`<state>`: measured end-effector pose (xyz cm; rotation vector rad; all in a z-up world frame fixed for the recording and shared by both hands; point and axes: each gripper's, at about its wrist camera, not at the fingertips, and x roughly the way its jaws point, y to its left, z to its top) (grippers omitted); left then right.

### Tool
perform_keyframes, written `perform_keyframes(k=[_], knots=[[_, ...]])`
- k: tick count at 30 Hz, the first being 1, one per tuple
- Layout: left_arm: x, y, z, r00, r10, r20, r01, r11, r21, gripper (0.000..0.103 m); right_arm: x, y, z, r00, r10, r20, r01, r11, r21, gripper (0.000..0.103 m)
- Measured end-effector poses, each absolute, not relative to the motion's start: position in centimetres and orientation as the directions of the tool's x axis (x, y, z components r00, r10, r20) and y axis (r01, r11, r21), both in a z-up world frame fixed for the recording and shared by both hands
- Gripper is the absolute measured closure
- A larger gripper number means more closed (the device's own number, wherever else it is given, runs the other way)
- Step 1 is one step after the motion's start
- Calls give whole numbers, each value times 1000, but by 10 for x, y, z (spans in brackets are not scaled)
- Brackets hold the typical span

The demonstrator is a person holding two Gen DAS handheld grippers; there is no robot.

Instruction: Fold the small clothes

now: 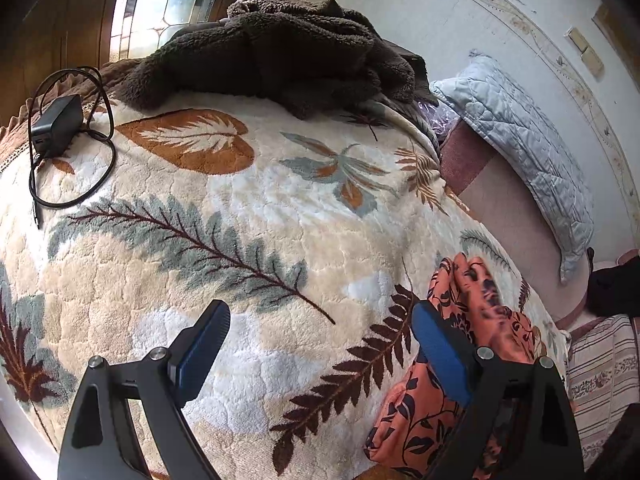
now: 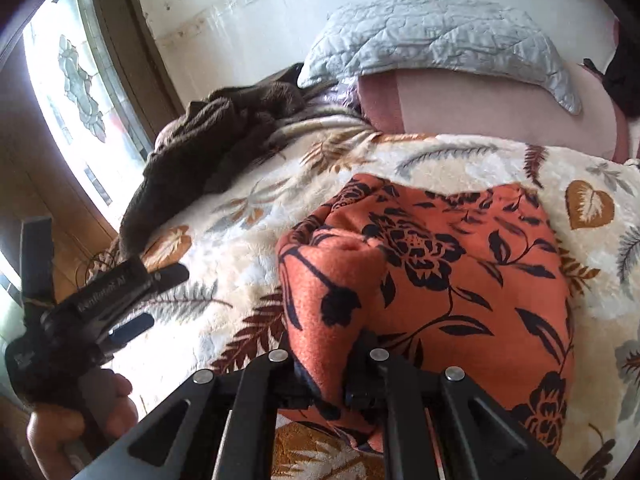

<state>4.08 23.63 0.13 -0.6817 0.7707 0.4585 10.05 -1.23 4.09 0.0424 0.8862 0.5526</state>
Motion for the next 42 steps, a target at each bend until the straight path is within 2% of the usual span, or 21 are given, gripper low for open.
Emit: perform_keyframes(k=[3,5,7,8,9,16,18,20,22,23,24,26,28,33,35,37,38,40,42], knots=[[42,235,1,639,123,-760,-594,707,-385,10,89,13,-9,434,395,-810,-501,853,147,86],[41,235,0,639,120,-760,-587,715,-380,10,75,13,-4,497,403,-769,-530,842,99,82],[41,236,1,646,118,-754,-576,724,-380,10,71,5,3,472,442,-762,-531,833,155,66],[41,236,2,650,113,-751,-568,729,-382,10,70,1,5,457,460,-761,-531,828,181,54],[40,235,2,656,103,-748,-559,732,-389,10,65,-3,7,453,470,-757,-532,824,194,48],[46,193,5,682,-66,-728,-358,839,-411,12,24,-53,24,475,534,-700,-493,820,290,45],[47,179,1,667,-109,-737,-307,861,-406,18,16,-75,27,477,544,-690,-473,821,320,45],[50,171,-8,630,-126,-767,-296,873,-387,33,13,-103,24,448,588,-674,-422,803,421,42],[52,167,-20,590,-147,-794,-299,874,-384,57,19,-133,15,409,646,-644,-323,763,560,42],[53,167,-25,576,-151,-804,-307,871,-383,64,24,-150,7,394,682,-616,-245,724,645,40],[54,167,-28,567,-147,-811,-319,868,-380,65,30,-164,-5,373,726,-577,-160,663,731,40],[54,169,-30,570,-149,-808,-325,863,-388,66,40,-189,-30,360,804,-474,18,502,865,40],[53,167,-26,590,-154,-793,-313,861,-400,66,48,-203,-48,387,838,-385,119,369,922,40],[60,158,-25,586,-129,-800,-308,877,-368,68,61,-212,-71,461,815,-350,254,257,932,40],[61,157,-24,585,-120,-802,-309,881,-357,67,61,-213,-71,492,801,-341,254,242,936,42],[59,158,-22,597,-121,-793,-303,882,-362,68,66,-214,-66,515,790,-334,248,236,940,70],[56,158,-19,616,-112,-780,-298,884,-361,78,68,-213,-59,515,786,-341,231,255,939,89],[51,155,-7,668,-107,-736,-257,896,-363,103,69,-217,-37,560,748,-357,171,318,933,90],[54,152,-8,674,-97,-732,-250,903,-349,103,68,-223,-19,605,717,-348,99,366,925,90]])
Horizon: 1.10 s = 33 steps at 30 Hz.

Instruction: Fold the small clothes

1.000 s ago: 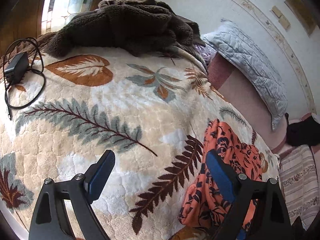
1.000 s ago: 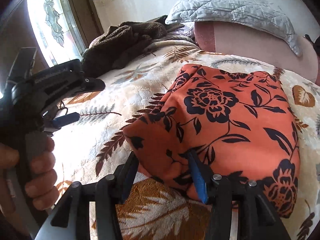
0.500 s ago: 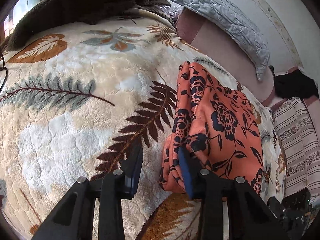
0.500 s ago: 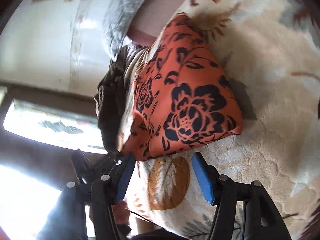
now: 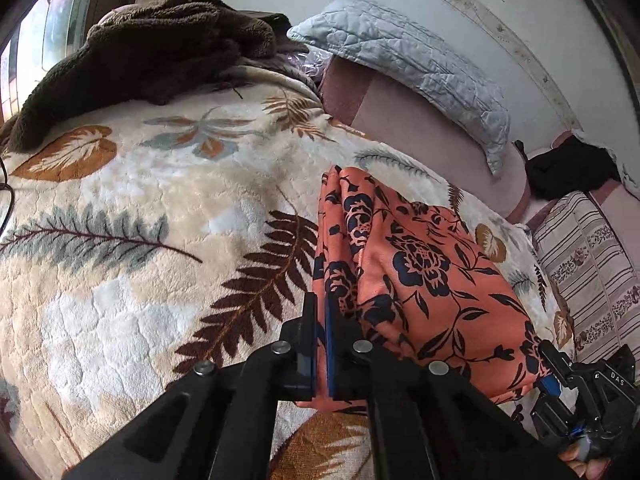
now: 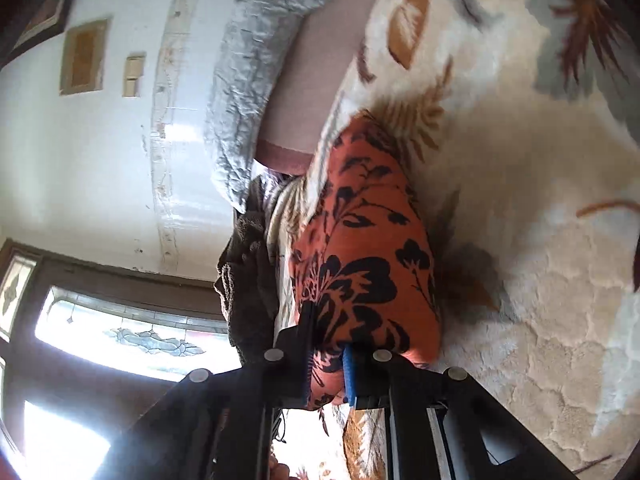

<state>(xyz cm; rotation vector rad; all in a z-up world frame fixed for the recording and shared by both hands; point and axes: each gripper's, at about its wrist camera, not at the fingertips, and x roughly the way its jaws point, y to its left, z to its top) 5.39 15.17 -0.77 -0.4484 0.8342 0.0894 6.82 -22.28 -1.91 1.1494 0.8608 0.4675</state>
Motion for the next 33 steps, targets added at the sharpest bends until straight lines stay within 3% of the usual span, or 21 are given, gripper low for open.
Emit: perform_keyframes(k=[2,4,7,8,9,11,13,17,20,23,26,29,31,33], knots=[[70,149,-34,564,-80,-822,-302,906,-296,103,74,-222,-33,576,710,-404,122,414,902,88],[73,152,-50,512,-61,-857,-356,893,-276,103,74,-220,-62,507,717,-478,218,430,876,84],[56,158,-21,620,-56,-782,-336,882,-330,103,61,-226,-67,492,749,-443,195,402,895,58],[50,158,-7,663,-35,-748,-320,889,-326,102,56,-229,-62,495,751,-437,171,408,897,41],[44,157,5,703,-28,-711,-298,896,-330,99,52,-231,-58,492,756,-431,150,414,898,33],[40,149,16,744,-83,-663,-221,906,-361,91,44,-236,-48,468,765,-442,111,445,888,34],[47,132,11,719,-132,-682,-148,930,-336,86,36,-242,-36,439,778,-449,56,475,878,34],[67,110,-28,575,14,-818,-189,975,-117,82,37,-249,-6,443,759,-477,-78,562,823,34],[67,116,-30,570,6,-822,-215,966,-143,81,77,-252,1,471,716,-515,-87,619,781,34],[68,119,-30,568,-5,-823,-227,960,-163,81,131,-244,-15,422,692,-585,-49,662,747,34],[70,121,-30,572,-13,-820,-238,954,-181,81,172,-228,-44,307,741,-598,3,627,779,34],[64,123,-7,655,20,-755,-260,945,-201,82,181,-209,-54,247,698,-672,-44,701,712,62],[61,119,13,735,-7,-678,-225,941,-254,81,173,-207,-42,294,663,-689,-82,735,673,65],[70,109,17,743,-29,-669,-190,949,-253,77,168,-206,-40,321,639,-699,-85,755,651,66]])
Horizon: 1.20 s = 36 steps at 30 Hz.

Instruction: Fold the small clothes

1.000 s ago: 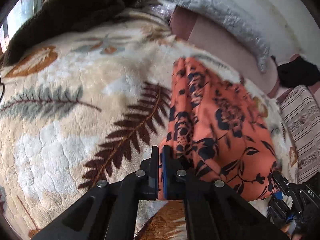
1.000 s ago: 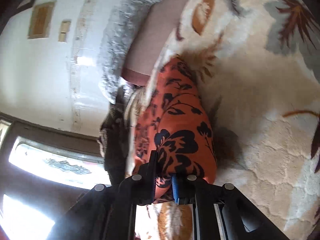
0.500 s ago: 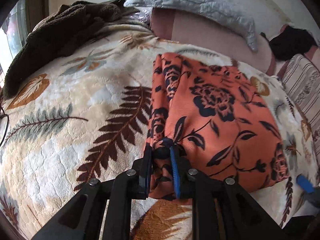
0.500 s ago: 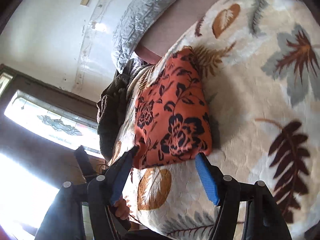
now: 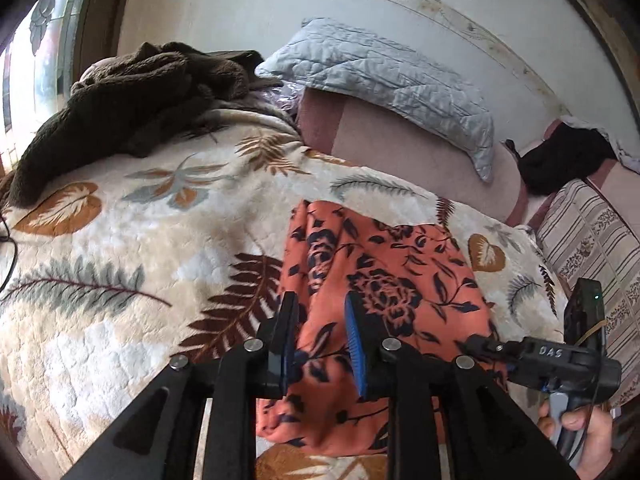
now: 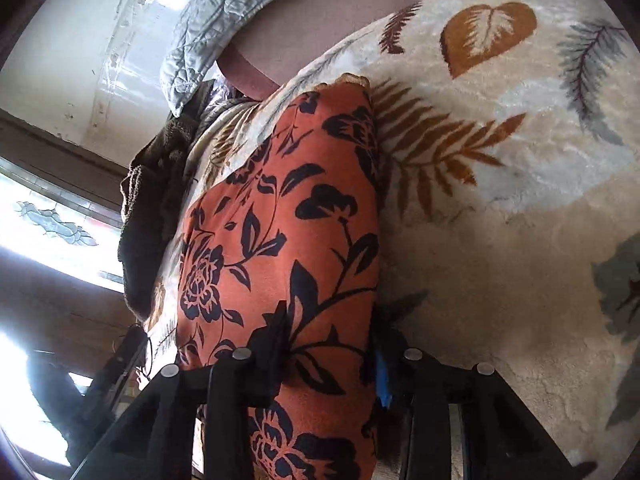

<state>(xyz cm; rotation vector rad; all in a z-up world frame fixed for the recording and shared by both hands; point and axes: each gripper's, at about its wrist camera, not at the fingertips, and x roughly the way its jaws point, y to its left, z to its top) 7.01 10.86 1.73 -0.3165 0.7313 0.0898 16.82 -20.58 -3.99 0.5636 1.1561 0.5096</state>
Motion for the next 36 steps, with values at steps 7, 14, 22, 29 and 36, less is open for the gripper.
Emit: perform_keyframes(k=[7,14,22,29,36], knots=[[108,107,-33,548,-6,-837,-298,933,-202,74,177,-223,-28,384,677,-628,-68,699,712,34],[110,105,-39,543,-1,-840,-291,938,-190,74,213,-199,-38,306,673,-674,-61,720,691,70],[102,104,-30,573,-8,-819,-275,940,-201,73,189,-204,-33,389,607,-693,-49,765,642,45],[86,111,-20,600,-46,-799,-254,936,-244,72,143,-222,-27,344,693,-633,-49,687,725,31],[89,106,-28,575,-14,-818,-262,944,-201,72,125,-198,-26,333,581,-743,-72,801,594,55]])
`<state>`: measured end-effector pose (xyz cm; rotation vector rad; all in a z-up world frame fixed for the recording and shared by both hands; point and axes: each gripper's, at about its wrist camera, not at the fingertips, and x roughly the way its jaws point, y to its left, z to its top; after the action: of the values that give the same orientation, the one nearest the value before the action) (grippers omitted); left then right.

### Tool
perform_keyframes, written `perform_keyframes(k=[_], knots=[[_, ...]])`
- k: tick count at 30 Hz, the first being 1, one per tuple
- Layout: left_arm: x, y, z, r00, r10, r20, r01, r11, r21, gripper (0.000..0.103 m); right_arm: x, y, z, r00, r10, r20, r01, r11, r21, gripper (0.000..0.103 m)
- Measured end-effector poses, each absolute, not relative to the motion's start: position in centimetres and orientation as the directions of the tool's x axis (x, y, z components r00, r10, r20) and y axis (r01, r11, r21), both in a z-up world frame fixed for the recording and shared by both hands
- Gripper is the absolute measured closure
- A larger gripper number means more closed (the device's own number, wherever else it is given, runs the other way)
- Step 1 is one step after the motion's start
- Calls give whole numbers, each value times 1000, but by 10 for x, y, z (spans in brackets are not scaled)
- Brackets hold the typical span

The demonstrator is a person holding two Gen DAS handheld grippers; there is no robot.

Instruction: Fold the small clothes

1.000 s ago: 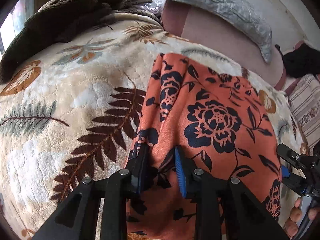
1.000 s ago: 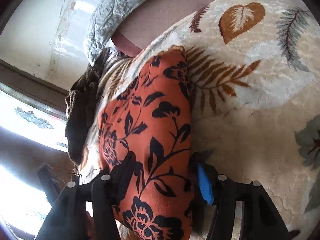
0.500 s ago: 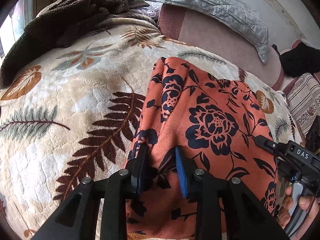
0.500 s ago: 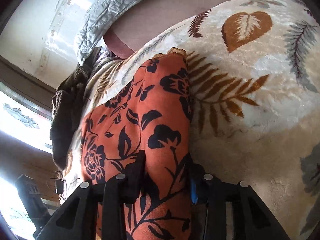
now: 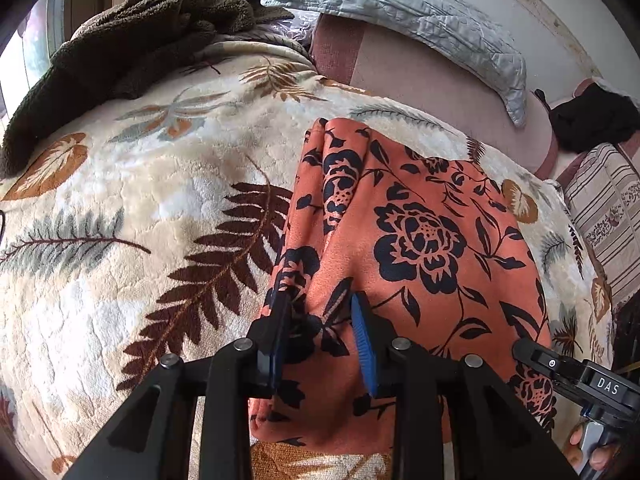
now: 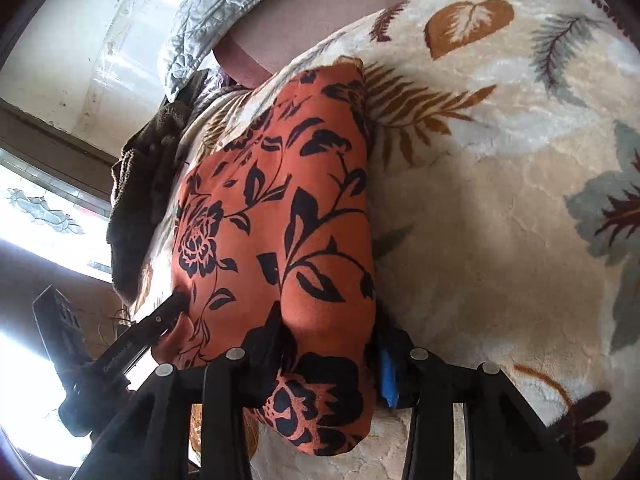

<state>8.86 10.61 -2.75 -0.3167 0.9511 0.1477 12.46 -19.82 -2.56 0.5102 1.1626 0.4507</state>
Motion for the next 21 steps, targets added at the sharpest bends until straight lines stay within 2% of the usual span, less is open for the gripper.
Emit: perform_keyframes(k=[1,3,5,6,7,8,11,13,15,19,21], knots=[[88,106,-27,577,-12,-817,-262,944,-199,72,121,-197,-23,337,583,-739,-68,798,598,52],[87,107,-26,576,-21,-817,-259,943,-207,72,111,-197,-20,340,592,-731,-59,789,612,37],[87,109,-26,574,-21,-819,-259,944,-206,72,100,-198,-20,350,605,-715,-67,777,625,31],[87,109,-26,574,-22,-819,-260,943,-207,72,99,-197,-25,330,611,-719,-75,777,625,32],[87,110,-26,574,-25,-819,-261,942,-212,72,99,-193,-31,303,596,-744,-86,794,601,38],[88,110,-26,574,-28,-818,-261,941,-215,72,103,-190,-37,287,573,-768,-92,814,573,61],[88,110,-26,575,-20,-818,-263,942,-208,72,104,-189,-33,299,563,-771,-84,820,566,63],[88,110,-26,574,-22,-818,-261,942,-209,72,101,-187,-27,302,562,-770,-98,822,561,54],[87,111,-26,574,-25,-819,-263,941,-214,72,98,-195,-21,309,568,-763,-82,815,574,38],[86,114,-26,573,-27,-819,-265,940,-216,70,93,-220,-7,374,587,-718,-64,788,612,36],[85,115,-25,578,-29,-816,-267,938,-223,70,103,-226,-2,380,601,-702,-65,775,628,32]])
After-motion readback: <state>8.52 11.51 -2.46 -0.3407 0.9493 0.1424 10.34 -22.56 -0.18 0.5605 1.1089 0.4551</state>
